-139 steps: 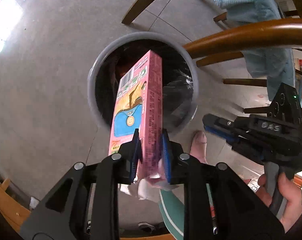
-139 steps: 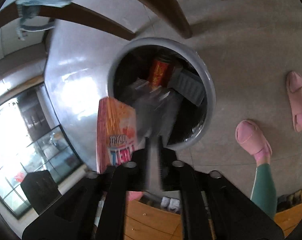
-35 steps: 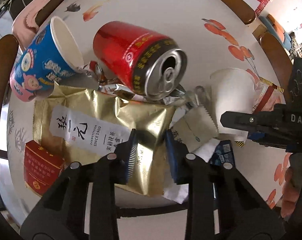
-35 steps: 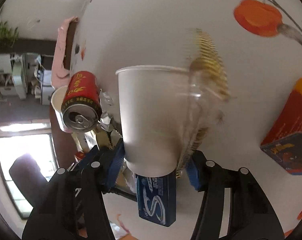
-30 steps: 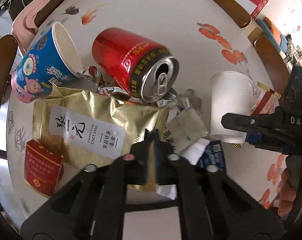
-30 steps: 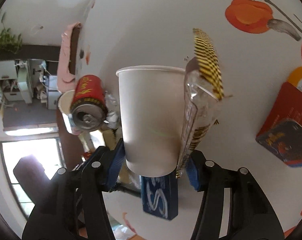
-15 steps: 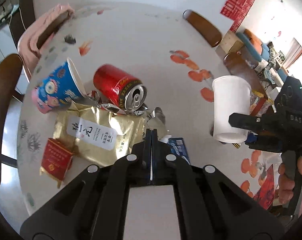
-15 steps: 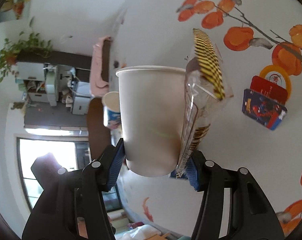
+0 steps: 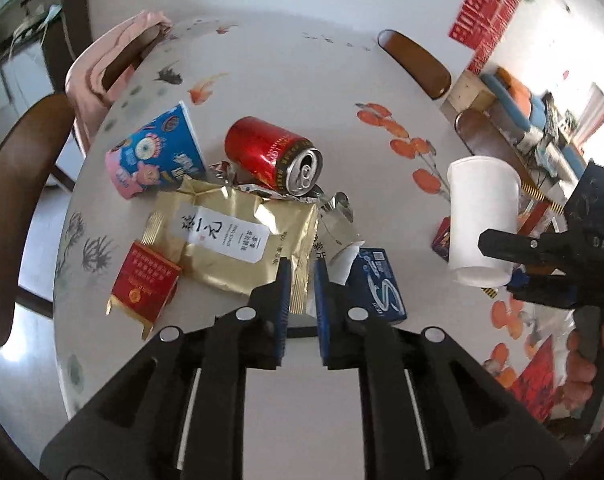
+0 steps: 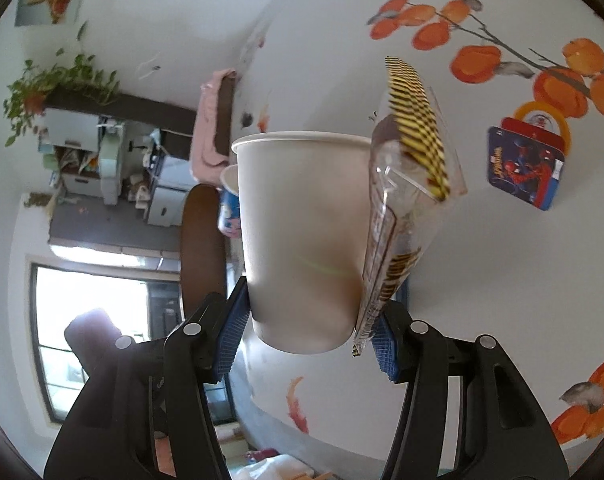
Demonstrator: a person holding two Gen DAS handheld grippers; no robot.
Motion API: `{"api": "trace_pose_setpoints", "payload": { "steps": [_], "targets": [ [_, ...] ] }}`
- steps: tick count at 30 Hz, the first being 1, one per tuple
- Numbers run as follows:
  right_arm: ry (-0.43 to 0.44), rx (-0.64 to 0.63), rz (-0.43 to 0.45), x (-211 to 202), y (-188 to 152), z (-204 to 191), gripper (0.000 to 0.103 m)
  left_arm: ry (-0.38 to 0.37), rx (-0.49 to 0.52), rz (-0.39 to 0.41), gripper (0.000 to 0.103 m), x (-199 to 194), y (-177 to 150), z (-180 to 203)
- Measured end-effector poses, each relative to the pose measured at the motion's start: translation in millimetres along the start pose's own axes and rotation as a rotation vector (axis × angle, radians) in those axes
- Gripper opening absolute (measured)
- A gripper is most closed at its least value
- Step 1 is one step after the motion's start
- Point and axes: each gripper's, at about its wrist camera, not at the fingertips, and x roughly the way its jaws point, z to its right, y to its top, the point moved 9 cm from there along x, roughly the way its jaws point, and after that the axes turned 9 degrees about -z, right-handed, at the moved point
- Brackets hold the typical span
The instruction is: Collect trash
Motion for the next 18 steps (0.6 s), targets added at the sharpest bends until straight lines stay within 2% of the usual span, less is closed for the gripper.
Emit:
{"api": "trace_pose_setpoints", "payload": {
  "steps": [3, 4, 5, 6, 7, 12, 18],
  "targets": [
    [-0.004, 0.003, -0.005, 2, 3, 6, 0.056, -0.010, 0.018, -0.034, 0.010, 16, -2, 11],
    [-0.006, 0.006, -0.007, 3, 6, 10, 0.056, -0.002, 0.026, -0.037, 0.019, 21, -2, 13],
    [-0.005, 0.007, -0.010, 4, 7, 11, 0.056, 0.023, 0.031, -0.045, 0.032, 29, -2, 14],
    [-0.007, 0.010, -0.014, 5, 10, 15, 0.056, 0.037, 0.029, -0.048, 0.061, 33, -2, 14],
    [-0.007, 0.014, -0.018, 8, 13, 18, 0.056, 0.057, 0.030, -0.049, 0.079, 38, -1, 14],
    [-0.018, 0.023, -0.050, 25, 29, 27, 0.056, 0.110, 0.051, -0.097, 0.087, 65, 1, 14],
    [-0.023, 0.032, -0.096, 47, 48, 37, 0.056, 0.143, 0.004, -0.152, 0.087, 94, 3, -2]
  ]
}}
